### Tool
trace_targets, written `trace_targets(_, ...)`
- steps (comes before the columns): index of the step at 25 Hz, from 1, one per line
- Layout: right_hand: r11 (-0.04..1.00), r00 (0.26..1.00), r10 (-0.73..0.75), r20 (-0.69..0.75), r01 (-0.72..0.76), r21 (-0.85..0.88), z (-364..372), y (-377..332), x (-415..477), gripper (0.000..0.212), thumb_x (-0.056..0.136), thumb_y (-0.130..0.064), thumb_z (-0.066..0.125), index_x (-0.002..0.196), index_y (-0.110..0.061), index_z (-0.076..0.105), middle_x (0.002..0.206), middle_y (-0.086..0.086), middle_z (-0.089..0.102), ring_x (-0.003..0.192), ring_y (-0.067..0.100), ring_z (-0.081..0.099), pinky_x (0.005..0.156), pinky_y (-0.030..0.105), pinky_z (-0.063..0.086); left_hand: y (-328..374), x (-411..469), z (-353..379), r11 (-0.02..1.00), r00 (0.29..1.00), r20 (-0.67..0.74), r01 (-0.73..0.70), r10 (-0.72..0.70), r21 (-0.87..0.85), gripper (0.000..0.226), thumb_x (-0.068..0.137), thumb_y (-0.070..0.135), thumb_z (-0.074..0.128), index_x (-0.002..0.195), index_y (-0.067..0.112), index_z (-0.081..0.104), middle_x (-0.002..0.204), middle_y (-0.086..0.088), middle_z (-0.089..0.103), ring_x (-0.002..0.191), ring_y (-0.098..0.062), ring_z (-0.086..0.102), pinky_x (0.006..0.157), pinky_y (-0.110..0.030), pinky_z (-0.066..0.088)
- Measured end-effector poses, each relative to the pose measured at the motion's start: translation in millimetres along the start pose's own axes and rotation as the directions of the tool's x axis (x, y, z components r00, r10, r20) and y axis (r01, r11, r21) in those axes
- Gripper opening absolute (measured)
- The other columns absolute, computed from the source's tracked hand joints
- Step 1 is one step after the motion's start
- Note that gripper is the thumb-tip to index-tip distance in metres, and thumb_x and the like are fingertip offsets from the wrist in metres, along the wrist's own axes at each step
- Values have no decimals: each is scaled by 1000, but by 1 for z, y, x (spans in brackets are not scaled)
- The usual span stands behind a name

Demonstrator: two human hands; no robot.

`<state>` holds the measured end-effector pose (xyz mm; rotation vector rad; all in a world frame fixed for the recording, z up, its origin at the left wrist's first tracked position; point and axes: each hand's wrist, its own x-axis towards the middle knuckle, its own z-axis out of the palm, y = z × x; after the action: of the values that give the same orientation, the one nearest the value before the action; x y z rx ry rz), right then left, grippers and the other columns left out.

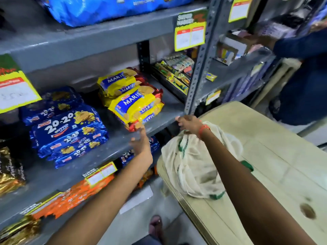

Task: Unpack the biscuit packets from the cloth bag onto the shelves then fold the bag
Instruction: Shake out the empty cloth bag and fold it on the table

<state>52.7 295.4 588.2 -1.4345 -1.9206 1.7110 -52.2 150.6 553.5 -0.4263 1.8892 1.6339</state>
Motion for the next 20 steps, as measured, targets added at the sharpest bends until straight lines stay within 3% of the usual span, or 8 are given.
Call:
trace_targets(4,979,980,198,-27,-196,47,-59,78,-41,28,88,-39,58,100,-13,58,89,5,58,77,18,55,66,26,44,-61,-19,41,996,979,185,73,-82,57,36,80,33,66,95,1,66,95,-15,67,76,-22,55,79,-41,53)
trace_targets(6,977,964,209,-163,-213,-7,-79,114,-53,35,87,-35,60,105,-5,64,90,9,59,77,20,55,68,28,43,-79,-24,60,980,955,283,33,-89,195,21,81,26,66,73,7,62,72,-11,60,67,-22,51,59,-30,45)
trace_targets(7,962,939,200,-281,-242,-123,-87,133,-56,38,86,-33,61,108,-3,64,95,13,61,84,25,58,74,30,44,-84,-25,68,951,947,315,-35,-67,306,22,80,25,68,68,8,59,70,-11,59,68,-22,52,57,-30,44)
trace_targets(9,876,861,180,-476,-360,-320,-93,161,-63,46,83,-33,64,118,-4,58,118,21,60,109,35,57,92,35,43,-92,-17,81,816,923,385,-233,14,529,26,75,25,75,82,5,60,92,-15,64,83,-26,59,74,-40,51)
trace_targets(12,845,793,281,-541,-472,-253,-92,185,-70,61,83,-30,65,130,0,40,132,27,49,122,41,48,100,43,40,-94,-14,88,535,862,498,-466,95,705,54,76,26,74,119,4,49,127,-16,53,111,-36,55,92,-39,45)
trace_targets(14,870,785,361,-504,-479,-122,-89,194,-69,60,83,-23,66,130,2,39,132,26,51,120,41,51,99,43,43,-87,-15,89,396,821,562,-553,105,733,45,81,22,67,118,1,52,126,-19,58,110,-37,57,91,-40,47)
trace_targets(17,866,779,373,-505,-487,-111,-87,203,-71,39,84,-17,59,119,0,57,122,22,62,110,37,60,92,40,49,-76,-9,83,329,808,589,-562,20,759,48,81,22,66,121,-3,54,124,-20,60,109,-36,59,90,-42,49)
trace_targets(20,846,677,374,-634,-528,-65,-102,212,-87,31,85,-15,50,111,-7,65,115,19,66,105,36,62,88,37,50,-69,-1,66,189,773,587,-555,-241,810,45,78,19,69,116,0,52,100,-13,61,84,-28,61,74,-35,56)
